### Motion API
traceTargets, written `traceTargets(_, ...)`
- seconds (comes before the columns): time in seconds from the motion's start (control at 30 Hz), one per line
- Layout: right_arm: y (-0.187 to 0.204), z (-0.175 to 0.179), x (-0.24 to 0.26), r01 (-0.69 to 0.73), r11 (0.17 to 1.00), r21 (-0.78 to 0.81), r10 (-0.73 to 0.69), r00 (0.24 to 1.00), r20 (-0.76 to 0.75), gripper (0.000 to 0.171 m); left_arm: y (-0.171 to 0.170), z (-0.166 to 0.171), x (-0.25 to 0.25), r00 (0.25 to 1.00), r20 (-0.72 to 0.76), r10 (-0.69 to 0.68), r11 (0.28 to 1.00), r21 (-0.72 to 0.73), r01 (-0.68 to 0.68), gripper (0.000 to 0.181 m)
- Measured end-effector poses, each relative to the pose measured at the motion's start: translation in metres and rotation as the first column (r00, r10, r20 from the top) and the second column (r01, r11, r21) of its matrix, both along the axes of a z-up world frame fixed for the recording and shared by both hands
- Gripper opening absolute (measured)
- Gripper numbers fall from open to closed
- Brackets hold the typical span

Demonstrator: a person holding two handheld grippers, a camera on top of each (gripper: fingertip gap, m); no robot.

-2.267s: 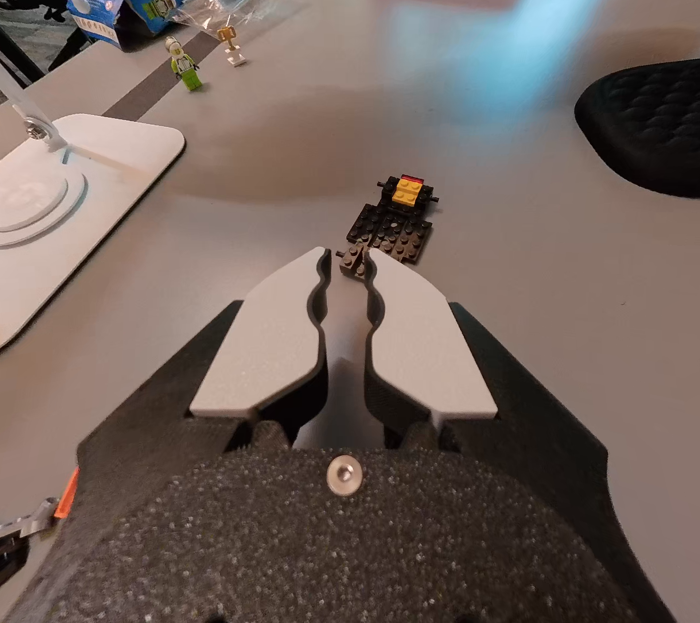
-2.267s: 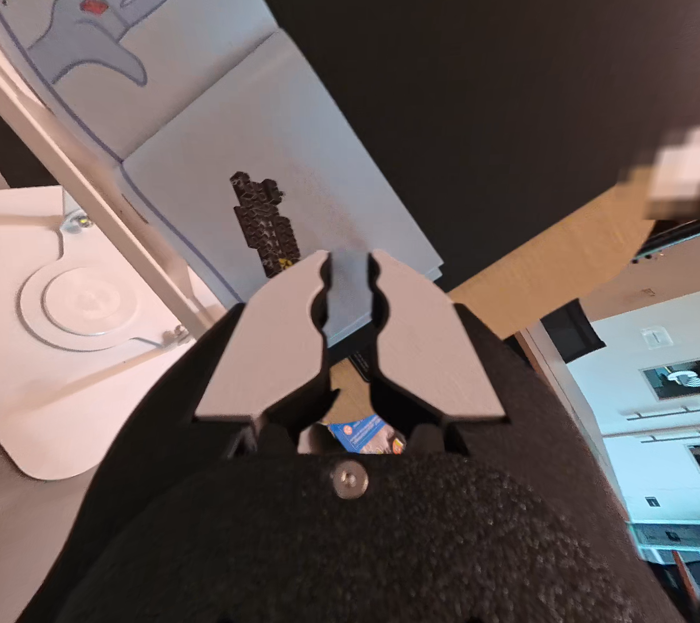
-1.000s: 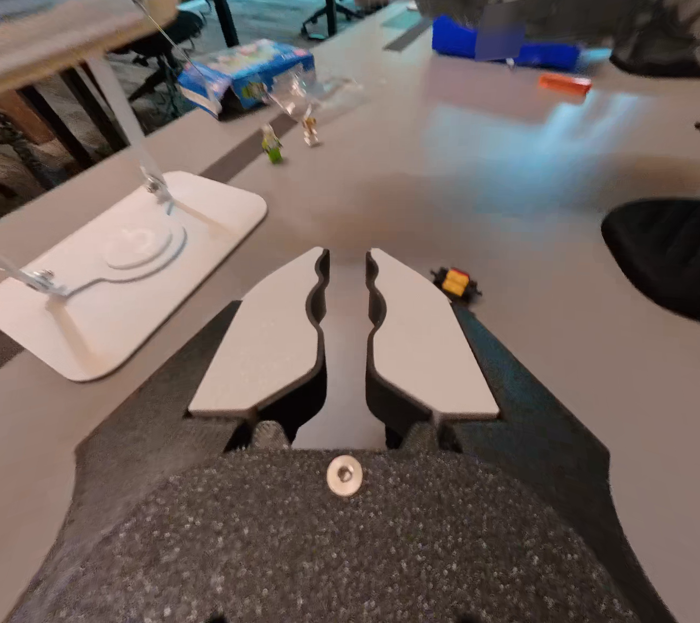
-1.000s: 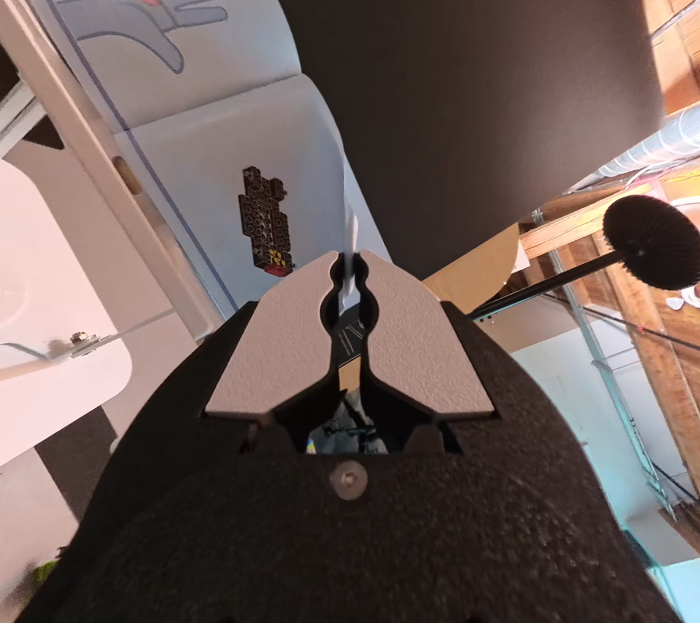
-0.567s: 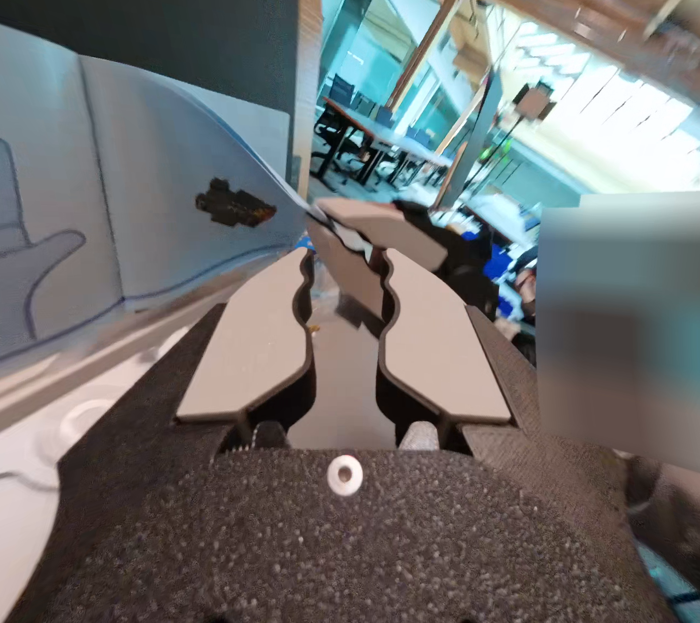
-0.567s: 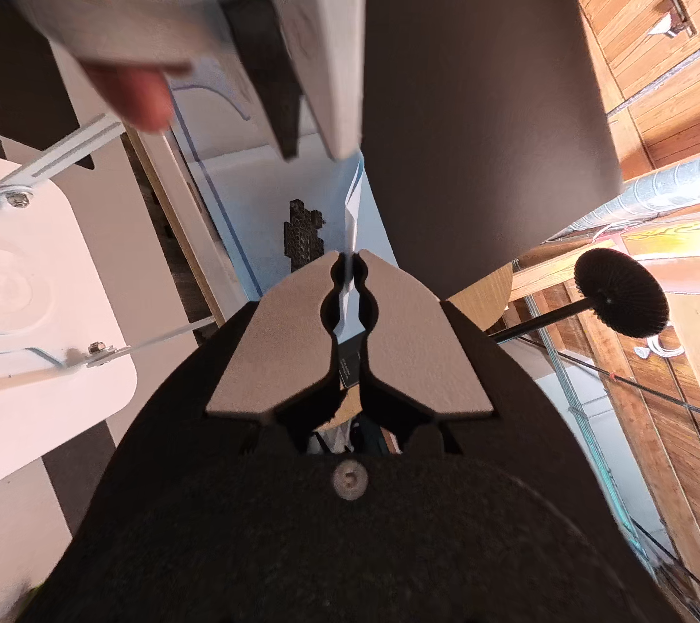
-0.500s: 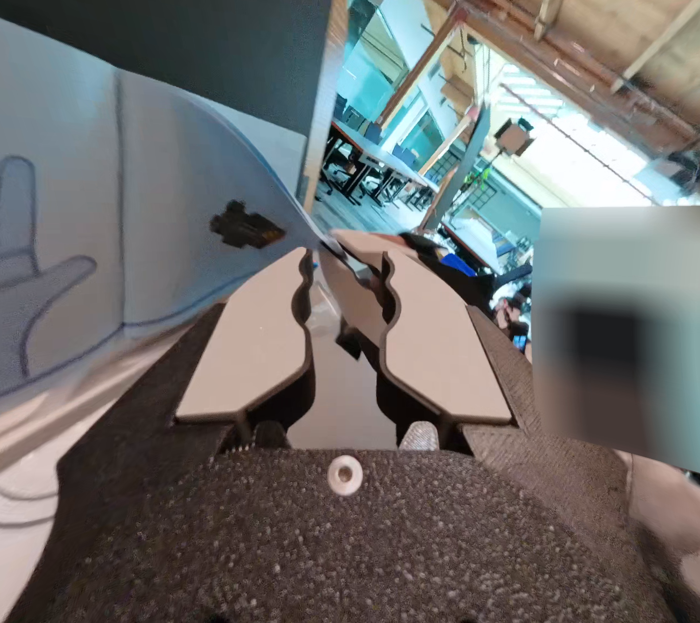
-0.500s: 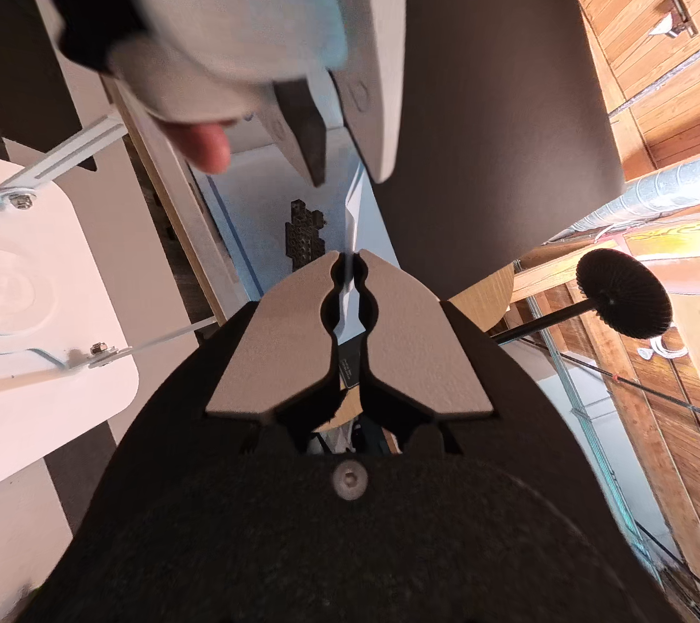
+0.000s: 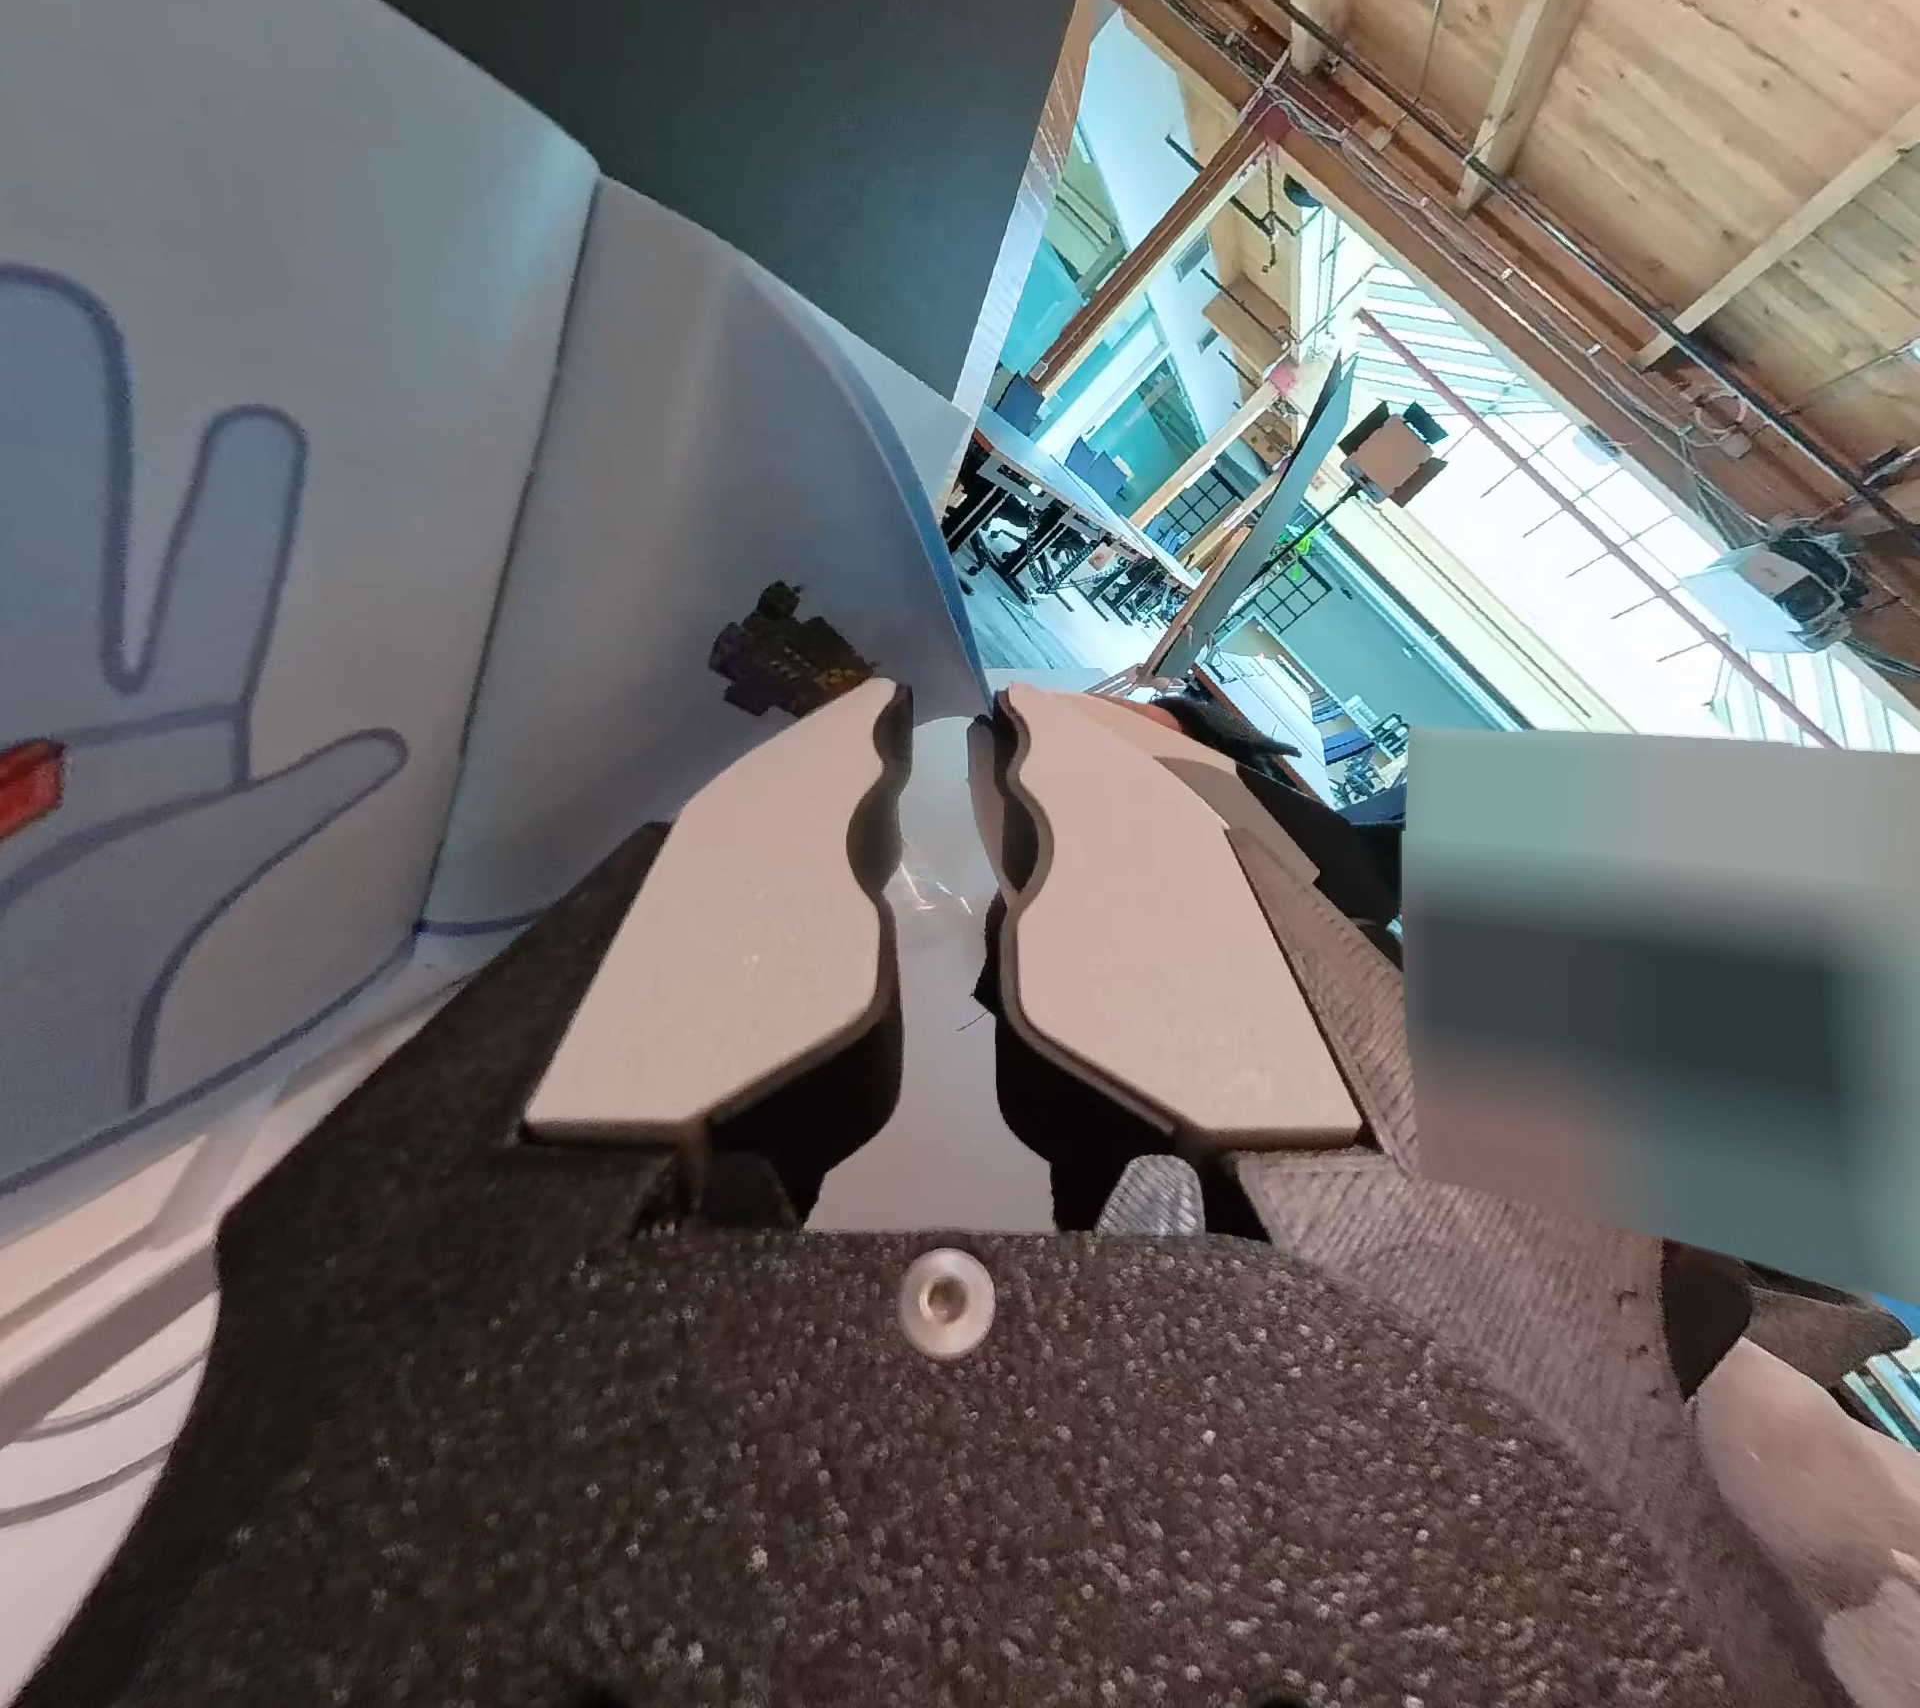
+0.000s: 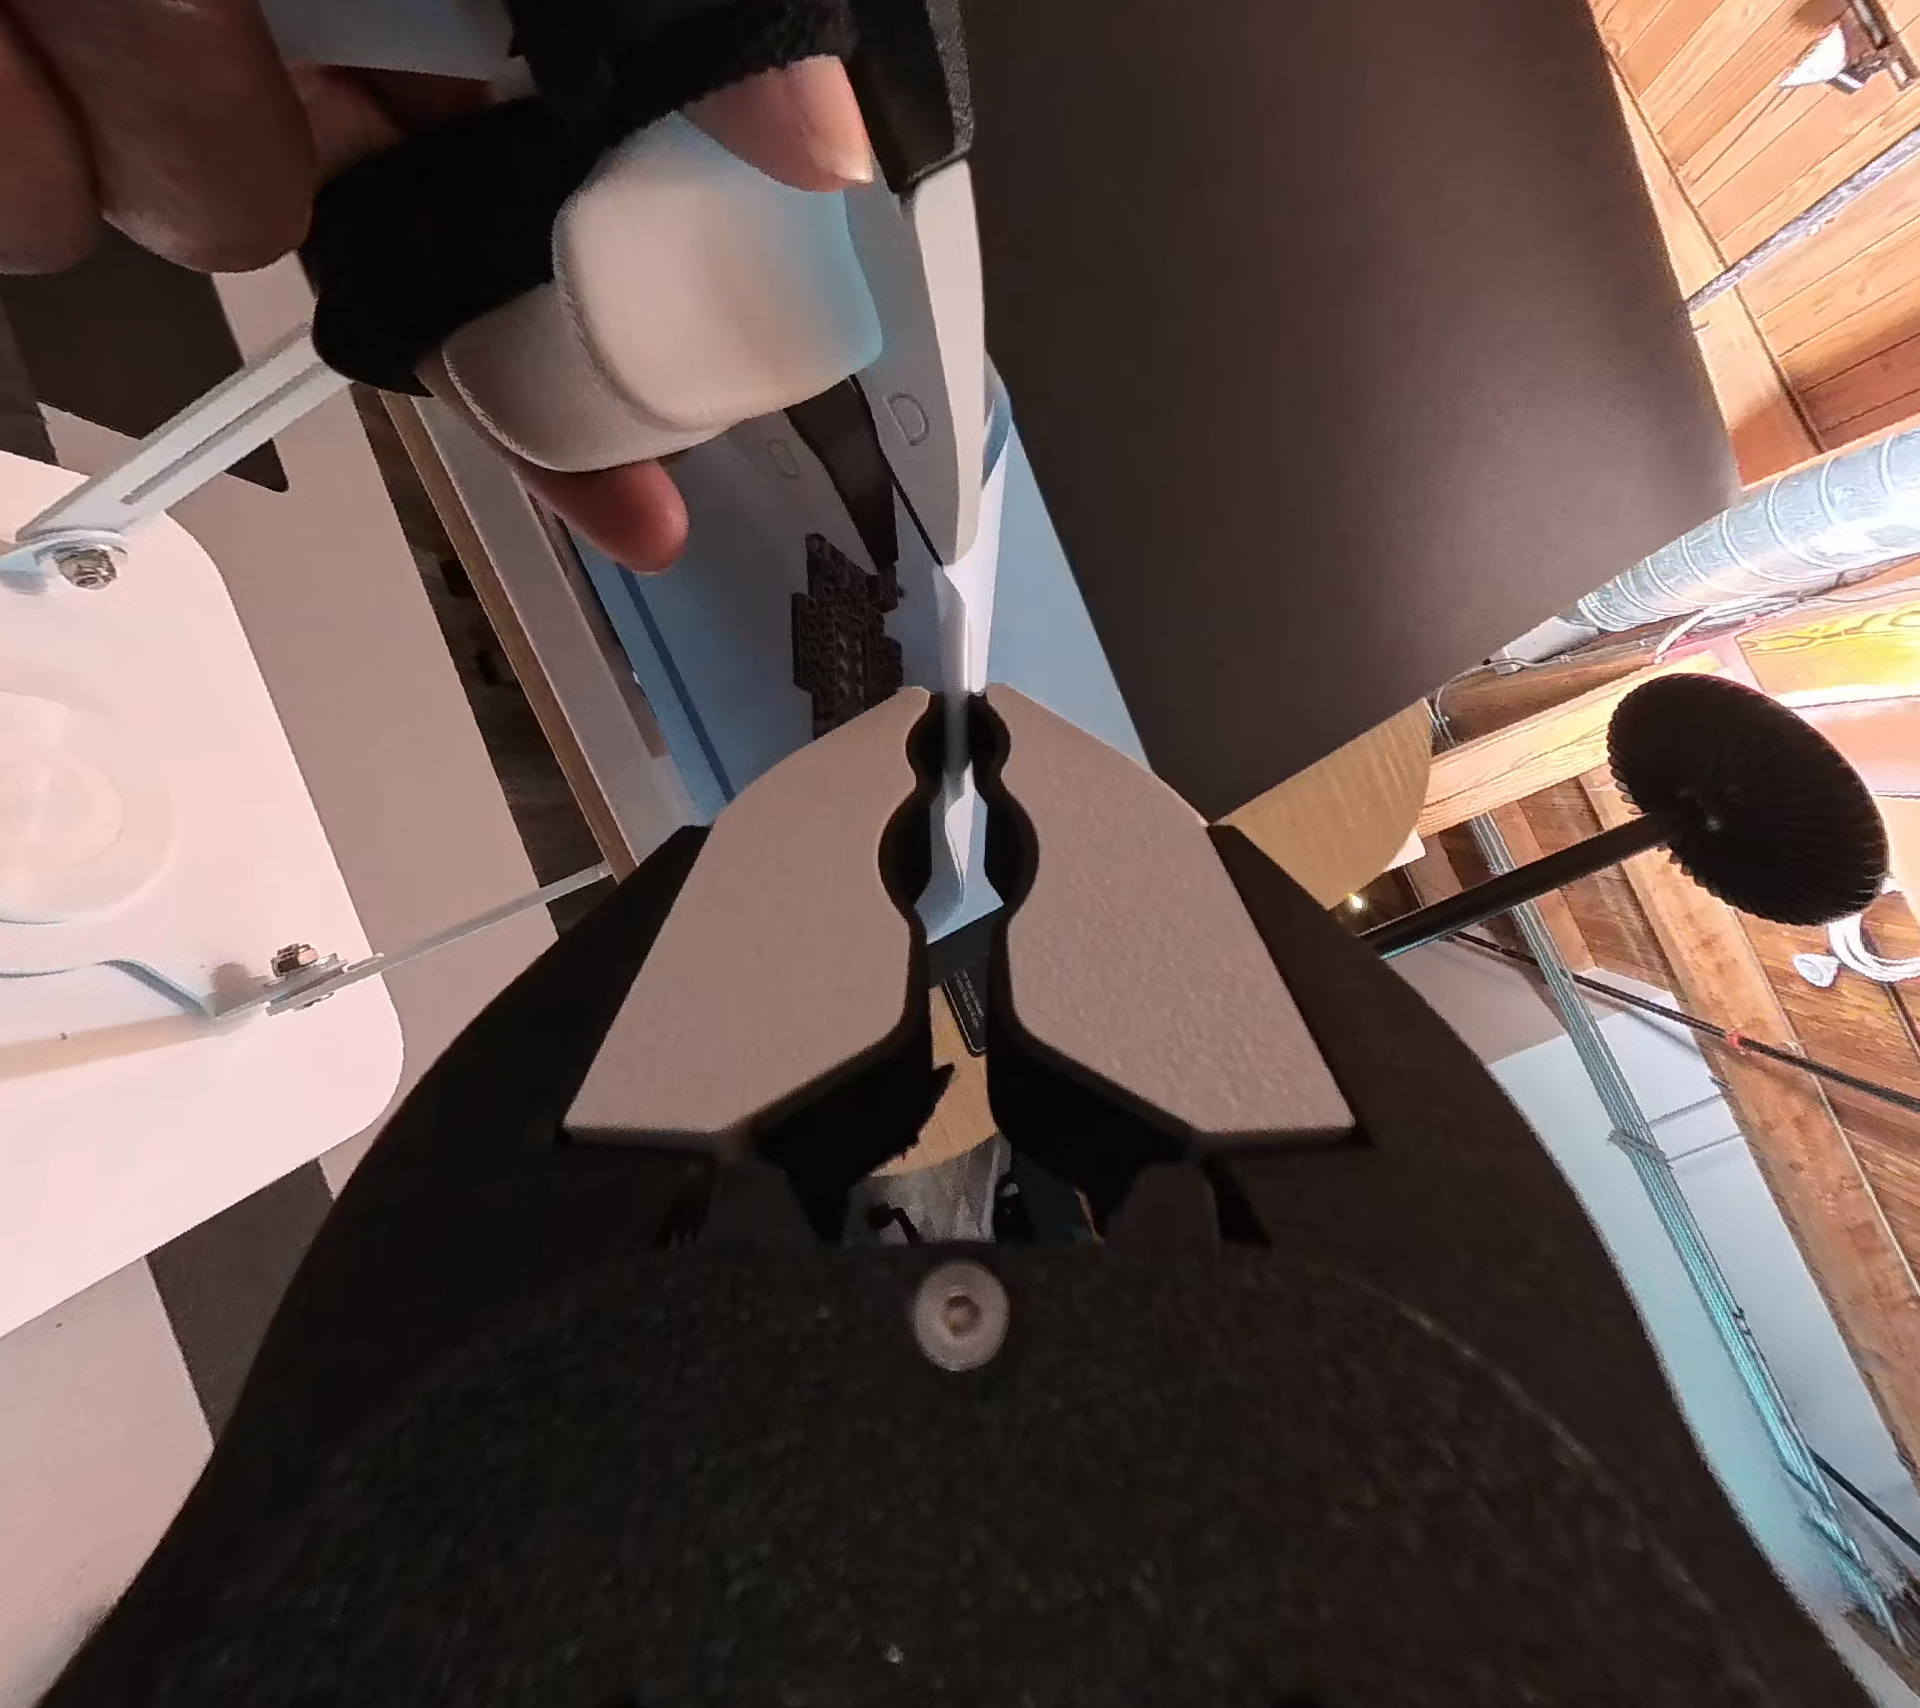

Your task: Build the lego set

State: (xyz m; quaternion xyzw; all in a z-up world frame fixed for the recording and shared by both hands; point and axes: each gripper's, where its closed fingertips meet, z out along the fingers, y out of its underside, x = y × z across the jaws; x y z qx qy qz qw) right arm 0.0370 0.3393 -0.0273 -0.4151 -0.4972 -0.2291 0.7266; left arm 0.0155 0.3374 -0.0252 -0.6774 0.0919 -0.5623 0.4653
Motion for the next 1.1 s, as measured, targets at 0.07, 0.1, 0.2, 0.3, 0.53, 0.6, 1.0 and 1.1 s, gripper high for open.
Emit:
traceTargets(0.07, 0.000, 0.001, 0.000, -0.003, 1.000, -0.008, 0.003, 1.000, 0.000, 0.006, 0.000, 0.000, -0.001, 1.000, 0.000, 0.004, 1.000, 0.002, -0.004, 0.011)
traceTargets(0.1, 0.000, 0.001, 0.001, -0.005, 1.000, -0.017, 0.005, 1.000, -0.002, 0.007, 0.000, 0.000, -0.002, 1.000, -0.002, 0.009, 1.000, 0.006, -0.009, 0.010)
traceTargets(0.2, -0.002, -0.002, 0.004, -0.037, 0.994, -0.100, 0.035, 0.999, -0.024, 0.013, 0.002, -0.001, -0.008, 0.999, -0.035, 0.034, 0.999, 0.022, -0.034, 0.005)
traceTargets(0.3, -0.011, -0.004, 0.005, -0.138, 0.951, -0.276, 0.112, 0.988, -0.108, 0.023, 0.002, -0.003, -0.014, 0.993, -0.095, 0.065, 0.996, 0.065, -0.059, 0.000)
traceTargets(0.53, 0.013, 0.007, 0.026, -0.089, 0.892, -0.444, -0.002, 0.980, -0.201, 0.028, -0.001, 0.000, -0.005, 0.990, -0.131, 0.057, 0.994, 0.097, -0.045, 0.005)
traceTargets(0.6, 0.022, 0.006, 0.025, -0.068, 0.914, -0.400, -0.008, 0.983, -0.186, 0.032, -0.003, 0.000, -0.002, 0.986, -0.153, 0.068, 0.992, 0.117, -0.050, 0.007)
traceTargets(1.0, 0.051, 0.006, 0.014, -0.020, 0.922, -0.386, -0.074, 0.971, -0.228, 0.025, -0.011, -0.005, -0.007, 0.978, -0.196, 0.077, 0.987, 0.154, -0.046, 0.008)
traceTargets(1.1, 0.052, 0.013, 0.015, -0.057, 0.917, -0.395, -0.061, 0.958, -0.280, 0.035, -0.010, -0.006, -0.005, 0.979, -0.190, 0.073, 0.988, 0.150, -0.045, 0.008)
